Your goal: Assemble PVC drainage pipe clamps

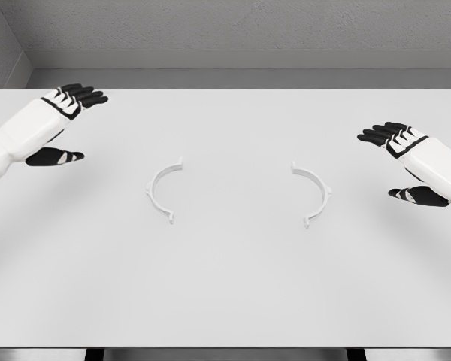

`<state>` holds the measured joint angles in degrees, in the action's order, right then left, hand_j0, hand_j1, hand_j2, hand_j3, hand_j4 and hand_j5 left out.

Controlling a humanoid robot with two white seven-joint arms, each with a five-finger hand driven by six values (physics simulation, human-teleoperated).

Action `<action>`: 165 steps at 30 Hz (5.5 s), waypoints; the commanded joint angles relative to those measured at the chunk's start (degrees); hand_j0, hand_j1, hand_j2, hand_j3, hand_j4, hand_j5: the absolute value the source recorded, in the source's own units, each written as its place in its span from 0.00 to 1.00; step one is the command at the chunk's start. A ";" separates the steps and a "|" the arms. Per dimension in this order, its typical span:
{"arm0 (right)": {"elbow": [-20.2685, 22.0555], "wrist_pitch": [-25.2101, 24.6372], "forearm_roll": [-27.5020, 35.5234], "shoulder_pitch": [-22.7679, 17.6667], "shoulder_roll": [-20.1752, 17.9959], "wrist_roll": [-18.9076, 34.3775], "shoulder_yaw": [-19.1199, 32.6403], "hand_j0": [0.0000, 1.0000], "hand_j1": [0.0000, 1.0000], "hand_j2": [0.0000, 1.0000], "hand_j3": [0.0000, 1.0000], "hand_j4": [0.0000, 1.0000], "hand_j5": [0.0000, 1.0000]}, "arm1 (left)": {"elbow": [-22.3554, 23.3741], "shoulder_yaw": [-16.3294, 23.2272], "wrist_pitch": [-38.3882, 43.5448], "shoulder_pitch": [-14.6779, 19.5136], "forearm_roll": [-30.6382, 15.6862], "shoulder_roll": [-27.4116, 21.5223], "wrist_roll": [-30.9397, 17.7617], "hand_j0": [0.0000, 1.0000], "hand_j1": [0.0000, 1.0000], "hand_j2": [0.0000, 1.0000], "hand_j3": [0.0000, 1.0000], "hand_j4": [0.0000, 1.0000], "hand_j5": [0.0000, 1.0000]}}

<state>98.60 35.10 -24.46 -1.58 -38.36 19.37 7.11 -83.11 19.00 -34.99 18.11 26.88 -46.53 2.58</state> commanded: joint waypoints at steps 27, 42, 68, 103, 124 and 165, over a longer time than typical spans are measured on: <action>-11.50 -3.99 -6.91 13.71 8.21 4.63 -13.26 1.00 1.00 1.00 1.00 1.00 1.00 | 7.97 7.89 -0.01 3.87 0.63 8.56 -0.04 1.00 1.00 1.00 1.00 1.00 1.00; -17.47 -4.08 -10.08 16.70 10.85 4.63 -15.28 1.00 1.00 1.00 1.00 1.00 1.00 | 13.85 10.70 -0.01 5.36 0.63 14.19 -0.04 1.00 1.00 1.00 1.00 1.00 1.00; -17.65 -4.08 -10.61 16.70 11.73 4.71 -16.60 1.00 1.00 1.00 1.00 1.00 1.00 | 16.84 11.14 -0.01 6.06 0.54 15.33 -0.04 1.00 1.00 1.00 1.00 1.00 1.00; -19.23 -5.75 -10.78 19.25 12.52 4.80 -18.71 1.00 1.00 1.00 1.00 1.00 1.00 | 16.23 11.93 -0.01 5.54 0.36 18.94 -0.04 1.00 1.00 1.00 1.00 1.00 1.00; -18.88 -6.89 -12.28 20.04 13.84 4.80 -21.00 1.00 1.00 1.00 1.00 1.00 1.00 | 15.96 12.28 -0.01 5.36 0.71 22.19 -0.04 1.00 1.00 1.00 1.00 1.00 1.00; -16.15 -9.44 -13.15 21.27 17.88 5.07 -24.60 1.00 1.00 1.00 1.00 1.00 1.00 | 15.79 12.72 -0.01 5.01 1.68 25.44 -0.12 1.00 1.00 1.00 1.00 1.00 1.00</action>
<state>82.39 25.80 -37.94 19.69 -20.59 24.44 -17.30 -67.29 31.76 -34.98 23.12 28.90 -21.25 2.44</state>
